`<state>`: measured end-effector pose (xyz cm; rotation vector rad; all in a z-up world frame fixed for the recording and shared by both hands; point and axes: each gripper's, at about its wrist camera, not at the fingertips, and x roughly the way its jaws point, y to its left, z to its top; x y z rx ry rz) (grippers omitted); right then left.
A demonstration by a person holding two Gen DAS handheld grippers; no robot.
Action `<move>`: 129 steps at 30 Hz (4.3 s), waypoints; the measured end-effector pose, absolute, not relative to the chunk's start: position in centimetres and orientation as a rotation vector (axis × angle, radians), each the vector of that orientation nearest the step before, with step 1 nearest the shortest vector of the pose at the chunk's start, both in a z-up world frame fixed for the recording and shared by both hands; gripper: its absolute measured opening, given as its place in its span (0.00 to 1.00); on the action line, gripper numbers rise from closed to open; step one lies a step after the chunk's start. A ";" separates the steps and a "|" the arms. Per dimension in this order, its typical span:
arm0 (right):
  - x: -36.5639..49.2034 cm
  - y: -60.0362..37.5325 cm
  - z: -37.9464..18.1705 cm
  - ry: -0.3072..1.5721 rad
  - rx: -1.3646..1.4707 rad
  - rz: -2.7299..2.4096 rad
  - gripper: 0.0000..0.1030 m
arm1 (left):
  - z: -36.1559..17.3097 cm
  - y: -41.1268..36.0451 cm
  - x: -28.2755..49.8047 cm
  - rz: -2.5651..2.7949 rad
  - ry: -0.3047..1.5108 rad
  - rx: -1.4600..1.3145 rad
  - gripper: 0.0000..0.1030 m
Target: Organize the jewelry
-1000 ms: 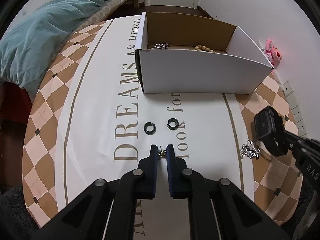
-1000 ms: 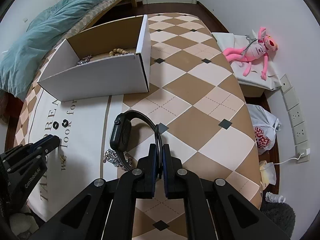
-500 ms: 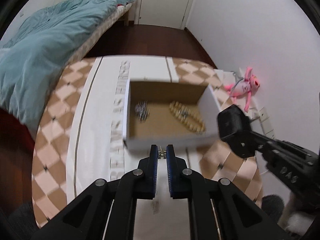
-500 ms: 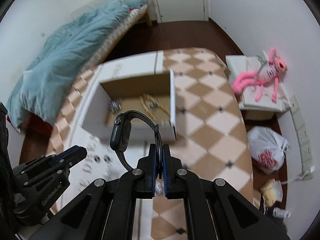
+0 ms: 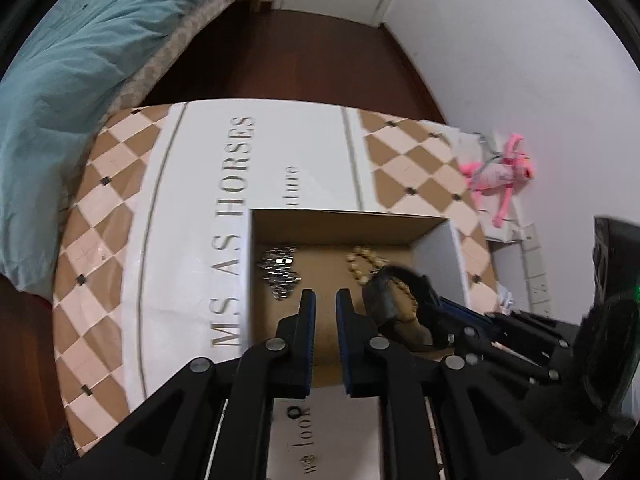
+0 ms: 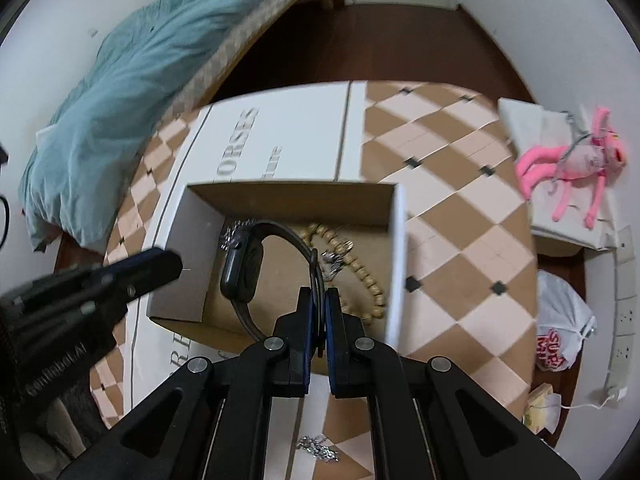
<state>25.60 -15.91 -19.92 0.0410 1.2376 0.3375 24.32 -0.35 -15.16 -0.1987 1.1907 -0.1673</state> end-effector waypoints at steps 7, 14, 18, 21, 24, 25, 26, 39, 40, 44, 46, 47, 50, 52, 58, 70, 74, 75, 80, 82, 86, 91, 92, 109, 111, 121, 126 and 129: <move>25.3 -16.7 -19.7 1.235 0.072 0.333 0.45 | -14.0 0.6 24.1 -0.101 1.133 -0.160 0.76; 24.1 -17.8 -17.7 1.145 -0.021 0.203 0.75 | -14.2 1.3 22.7 -0.004 1.098 -0.081 0.94; 23.7 -18.4 -18.1 1.146 -0.075 0.121 0.92 | -14.8 1.2 21.7 0.043 1.080 -0.041 0.94; 23.4 -18.7 -18.4 1.147 -0.091 0.086 0.93 | -15.1 1.2 21.1 0.059 1.075 -0.042 0.94; 23.2 -18.7 -18.5 1.142 -0.092 0.068 0.95 | -15.1 1.1 20.8 0.064 1.070 -0.046 0.94; 23.1 -18.8 -18.5 1.140 -0.090 0.065 0.96 | -15.0 1.1 20.7 0.067 1.064 -0.046 0.94; 23.0 -18.8 -18.3 1.136 -0.086 0.063 0.96 | -14.8 1.0 20.6 0.071 1.058 -0.044 0.94; 20.0 -19.5 -14.1 1.045 -0.043 0.036 0.96 | -10.7 -0.1 18.0 0.045 0.970 -0.046 0.94; 19.7 -19.5 -13.8 1.035 -0.043 0.034 0.96 | -10.2 -0.2 17.7 0.039 0.962 -0.047 0.94; 18.2 -19.7 -11.6 0.985 -0.031 0.035 0.96 | -8.7 -0.4 16.7 0.028 0.934 -0.057 0.94; 17.5 -19.9 -10.7 0.969 -0.019 0.042 0.96 | -8.2 -0.3 16.3 0.026 0.925 -0.063 0.94; 17.1 -20.0 -10.3 0.965 -0.013 0.048 0.96 | -8.0 -0.2 16.1 0.031 0.923 -0.065 0.94; 16.0 -20.4 -10.2 0.977 0.002 0.069 0.96 | -8.3 0.1 15.3 0.038 0.925 -0.063 0.94; 15.2 -20.5 -11.1 1.001 0.003 0.077 0.96 | -9.3 0.3 14.6 0.048 0.937 -0.055 0.94; 12.4 -19.7 -18.6 1.127 -0.007 0.122 0.96 | -15.6 0.6 12.1 0.088 1.050 -0.015 0.94; 10.7 -17.0 -27.1 1.150 -0.108 0.163 0.67 | -23.3 1.4 9.2 0.107 1.193 -0.006 0.94; 10.6 -16.4 -26.8 1.126 -0.135 0.171 0.11 | -23.7 0.5 8.8 0.072 1.197 -0.009 0.94; 10.6 -16.3 -26.7 1.128 -0.141 0.170 0.11 | -23.8 0.2 8.8 0.062 1.198 -0.012 0.94; 10.6 -18.1 -26.1 1.135 -0.048 0.166 0.10 | -23.7 -1.2 8.8 0.032 1.188 -0.027 0.94; 10.5 -19.1 -25.5 1.127 -0.014 0.159 0.10 | -23.8 -1.7 8.8 0.018 1.185 -0.023 0.94; 10.4 -20.0 -24.8 1.119 0.017 0.147 0.10 | -23.8 -2.9 8.6 -0.014 1.168 -0.001 0.93; 10.4 -20.6 -24.3 1.114 0.045 0.136 0.10 | -24.0 -3.9 8.7 -0.041 1.168 0.020 0.70; 10.4 -20.7 -24.2 1.113 0.048 0.135 0.10 | -24.1 -4.0 8.7 -0.045 1.171 0.019 0.59; 10.3 -21.0 -22.8 1.085 0.069 0.130 0.10 | -23.8 -4.0 9.3 -0.117 1.142 -0.002 0.09; 10.2 -20.9 -22.1 1.074 0.078 0.138 0.10 | -23.5 -4.0 9.3 -0.124 1.137 -0.008 0.09; 11.7 -20.9 -15.6 0.984 0.189 0.246 0.10 | -16.1 -3.8 11.6 -0.213 1.034 -0.109 0.04; 15.6 -20.9 -11.7 0.933 0.231 0.297 0.10 | -11.6 -2.7 14.7 -0.240 0.962 -0.152 0.04; 17.9 -20.6 -10.4 0.916 0.228 0.307 0.10 | -9.9 -1.7 16.3 -0.240 0.932 -0.176 0.04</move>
